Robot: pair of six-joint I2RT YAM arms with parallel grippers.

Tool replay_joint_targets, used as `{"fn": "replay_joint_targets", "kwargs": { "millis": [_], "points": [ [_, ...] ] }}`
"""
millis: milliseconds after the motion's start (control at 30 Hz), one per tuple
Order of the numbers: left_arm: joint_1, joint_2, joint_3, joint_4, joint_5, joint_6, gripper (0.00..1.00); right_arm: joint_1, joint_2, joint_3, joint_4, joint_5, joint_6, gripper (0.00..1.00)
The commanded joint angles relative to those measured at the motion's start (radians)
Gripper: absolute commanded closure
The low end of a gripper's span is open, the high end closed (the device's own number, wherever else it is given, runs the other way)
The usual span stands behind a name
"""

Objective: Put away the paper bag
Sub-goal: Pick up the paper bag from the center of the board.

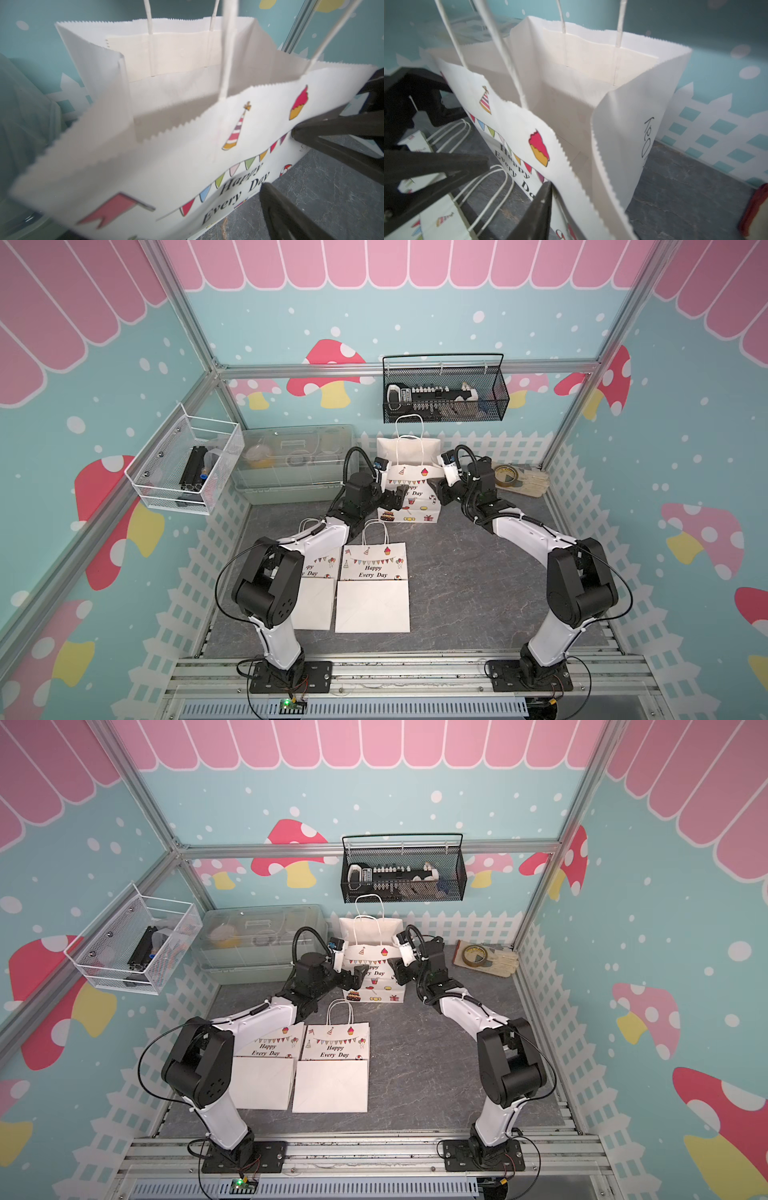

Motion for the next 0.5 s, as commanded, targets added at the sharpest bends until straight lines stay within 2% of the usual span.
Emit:
{"fn": "replay_joint_targets", "kwargs": {
  "millis": [0, 367, 467],
  "points": [
    [0.002, -0.064, -0.027, 0.026, 0.028, -0.018, 0.04, -0.001, -0.013, -0.004, 0.030, -0.027, 0.020, 0.76],
    [0.002, -0.298, -0.208, 0.090, 0.006, -0.084, 0.04, -0.001, -0.121, -0.032, -0.029, -0.040, 0.035, 1.00],
    [0.002, -0.383, -0.228, 0.053, 0.026, -0.117, 0.04, -0.001, -0.172, -0.028, -0.084, -0.053, 0.034, 1.00]
  ]
}}
